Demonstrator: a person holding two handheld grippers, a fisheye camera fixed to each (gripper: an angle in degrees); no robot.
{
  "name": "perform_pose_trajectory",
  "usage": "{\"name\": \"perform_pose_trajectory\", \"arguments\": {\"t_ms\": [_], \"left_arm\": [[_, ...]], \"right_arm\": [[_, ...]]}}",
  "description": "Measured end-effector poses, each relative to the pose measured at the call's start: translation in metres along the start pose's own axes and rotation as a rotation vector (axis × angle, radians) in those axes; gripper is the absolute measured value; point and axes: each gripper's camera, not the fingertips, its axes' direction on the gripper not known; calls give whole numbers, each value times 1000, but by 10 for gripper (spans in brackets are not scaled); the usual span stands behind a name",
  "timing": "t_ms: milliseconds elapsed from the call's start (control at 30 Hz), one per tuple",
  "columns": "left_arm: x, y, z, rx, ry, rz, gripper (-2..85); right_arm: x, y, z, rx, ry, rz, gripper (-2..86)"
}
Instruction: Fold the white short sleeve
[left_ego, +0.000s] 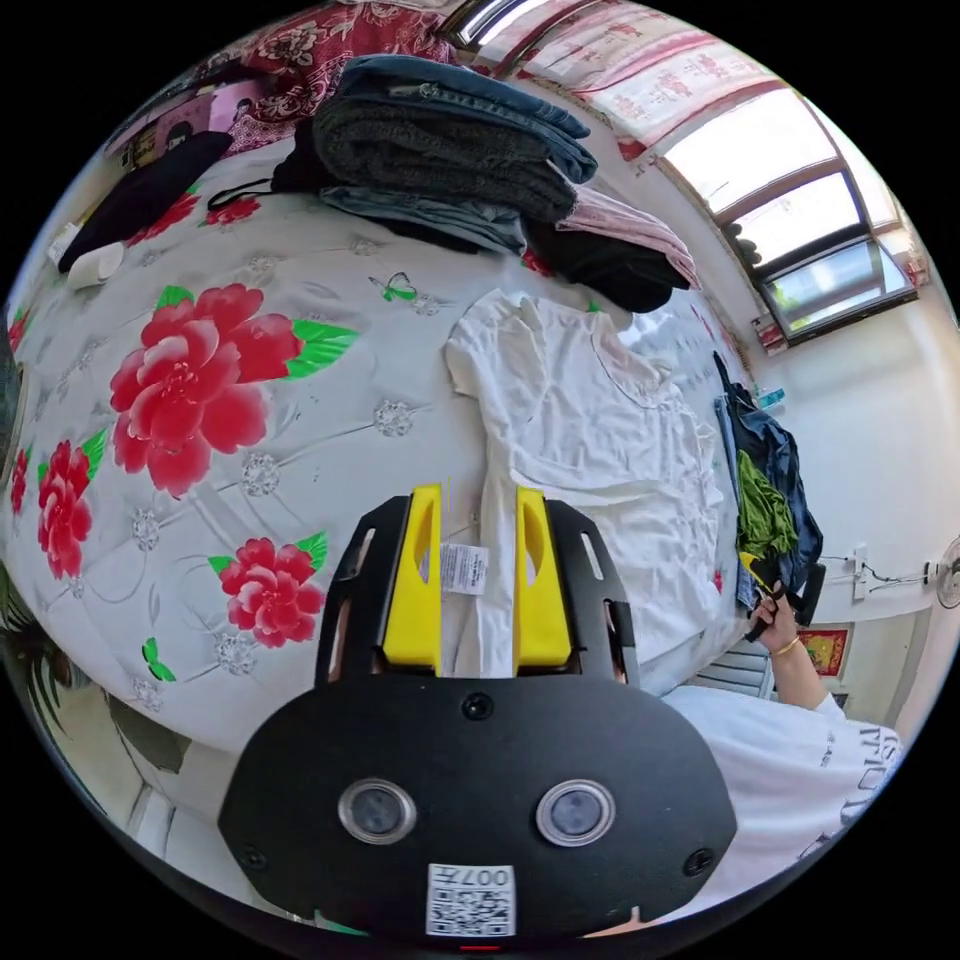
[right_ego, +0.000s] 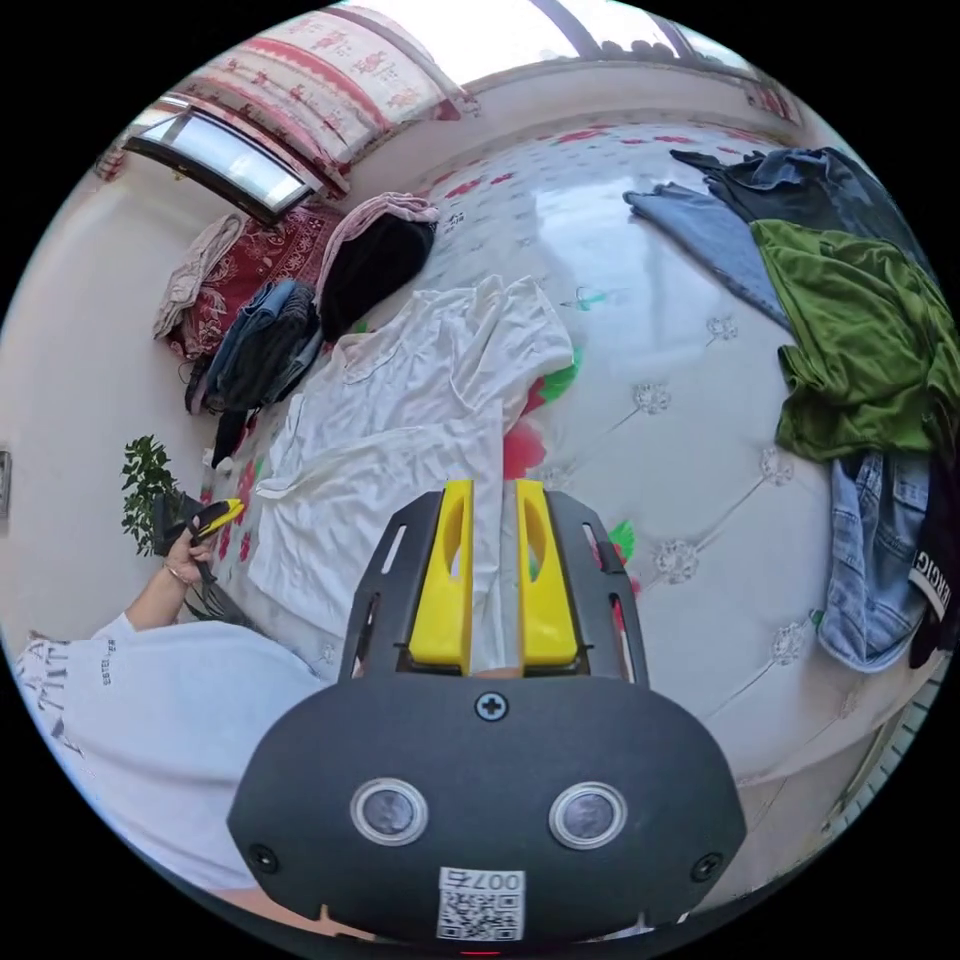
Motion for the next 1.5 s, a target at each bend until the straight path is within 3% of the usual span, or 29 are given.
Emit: {"name": "perform_pose_trajectory", "arguments": {"t_ms": [200, 367, 533, 633, 767, 900, 1167, 1367, 1500], "left_arm": [[-17, 77, -12, -52, 101, 66, 100], [1, 100, 11, -141, 45, 124, 97], [5, 87, 21, -228, -24, 183, 6], [-3, 66, -16, -179, 103, 165, -6], [-16, 35, -117, 44, 396, 104, -9], [-4, 28, -214, 185, 559, 196, -10], [34, 38, -301, 223, 518, 398, -10], [41, -49, -269, 134, 519, 317, -10], [55, -103, -286, 210, 566, 264, -10]], "right_arm": [[-4, 67, -5, -76, -17, -38, 74], [-10, 79, 5, -205, -9, -65, 64], [-20, 67, -5, -253, -29, -122, 12], [-23, 51, -51, -134, -132, -144, 2], [-29, 27, -154, 90, -288, -201, -2], [-46, 23, -243, 249, -378, -306, -2], [-73, 32, -350, 282, -359, -405, -3], [-66, -45, -325, 222, -323, -337, -3], [-66, -85, -329, 305, -328, -287, -3]]}}
